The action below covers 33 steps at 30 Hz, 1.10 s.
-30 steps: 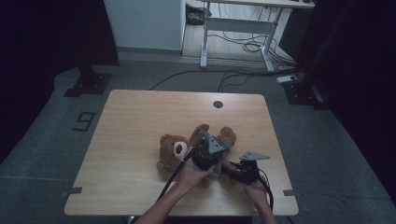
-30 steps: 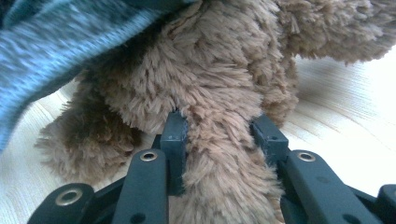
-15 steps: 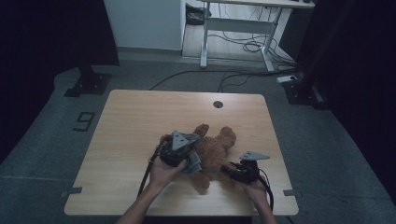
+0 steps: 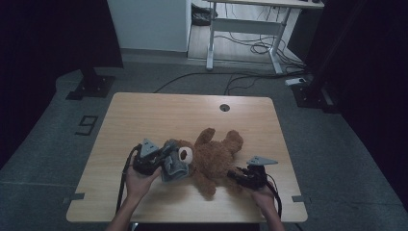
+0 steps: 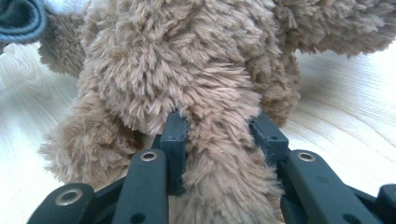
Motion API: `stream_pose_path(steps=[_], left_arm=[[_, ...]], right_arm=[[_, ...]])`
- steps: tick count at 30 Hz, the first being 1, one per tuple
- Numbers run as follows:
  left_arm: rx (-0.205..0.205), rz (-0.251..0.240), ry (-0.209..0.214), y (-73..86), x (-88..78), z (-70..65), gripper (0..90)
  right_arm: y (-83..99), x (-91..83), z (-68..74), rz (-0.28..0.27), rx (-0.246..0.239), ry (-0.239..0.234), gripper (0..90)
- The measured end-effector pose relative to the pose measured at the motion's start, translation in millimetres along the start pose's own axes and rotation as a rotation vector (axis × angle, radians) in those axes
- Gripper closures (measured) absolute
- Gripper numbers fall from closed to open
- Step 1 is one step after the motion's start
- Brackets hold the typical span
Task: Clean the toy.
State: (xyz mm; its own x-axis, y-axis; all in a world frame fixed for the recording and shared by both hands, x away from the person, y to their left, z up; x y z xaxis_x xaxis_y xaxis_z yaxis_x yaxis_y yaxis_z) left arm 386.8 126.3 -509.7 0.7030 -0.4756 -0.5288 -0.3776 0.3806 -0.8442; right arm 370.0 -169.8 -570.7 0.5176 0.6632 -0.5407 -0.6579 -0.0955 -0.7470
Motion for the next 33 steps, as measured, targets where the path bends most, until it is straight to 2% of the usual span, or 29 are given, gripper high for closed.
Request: stream_pose_path(steps=[3,5,9,11,17,19,22,26,28,31,33], left_arm=[[-0.012,0.019,-0.013,11.2,1.0,6.9,80.0],[-0.018,0.049,-0.027,20.9,4.4,12.1,80.0],[-0.040,0.096,-0.023,36.2,13.4,18.5,80.0],[-0.042,0.134,-0.020,44.8,21.6,20.0,80.0],[-0.025,0.164,-0.016,47.9,28.1,19.9,80.0],[-0.036,0.161,-0.009,46.4,27.9,21.7,79.9],[-0.044,0.132,-0.009,36.5,21.6,22.9,79.9],[-0.024,0.051,-0.007,7.1,8.3,16.5,79.7],[-0.008,0.018,0.009,-11.6,5.0,9.7,79.6],[0.019,-0.002,0.032,-34.4,8.8,-1.5,79.4],[0.045,0.003,0.037,-44.4,15.0,-8.8,79.3]], right_arm=[[0.0,0.0,-0.1,0.000,0.001,-0.001,63.6],[0.0,0.2,-0.3,-0.001,0.001,0.001,63.6],[0.1,0.3,-0.3,-0.001,0.002,0.000,63.6],[0.2,0.3,-0.3,0.000,0.002,0.000,63.6],[0.5,0.7,-0.3,0.000,0.003,-0.001,63.6],[0.6,0.9,-0.2,-0.001,0.003,0.000,63.6],[0.5,0.9,-0.2,-0.001,0.005,0.002,63.7],[0.4,1.4,-0.6,-0.003,0.007,0.006,63.7],[0.0,1.8,-0.3,-0.007,0.006,0.015,63.8],[-1.2,3.2,-0.1,-0.025,0.005,0.036,64.2],[-2.3,4.1,0.0,-0.038,0.006,0.051,64.3]])
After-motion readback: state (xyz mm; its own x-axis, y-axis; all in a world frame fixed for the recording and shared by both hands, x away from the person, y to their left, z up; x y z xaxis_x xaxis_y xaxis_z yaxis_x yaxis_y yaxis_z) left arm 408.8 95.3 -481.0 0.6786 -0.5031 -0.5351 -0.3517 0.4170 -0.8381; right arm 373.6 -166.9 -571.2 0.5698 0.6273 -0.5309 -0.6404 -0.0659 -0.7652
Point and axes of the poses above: each handheld gripper's, and its own axes: x roughly forward along the jaws, y roughly out of its underside, z roughly to its left, the point moved 8 cm from there along x, roughly forward along the jaws, and after that the axes turned 8 degrees about x, right-handed, at the moved point
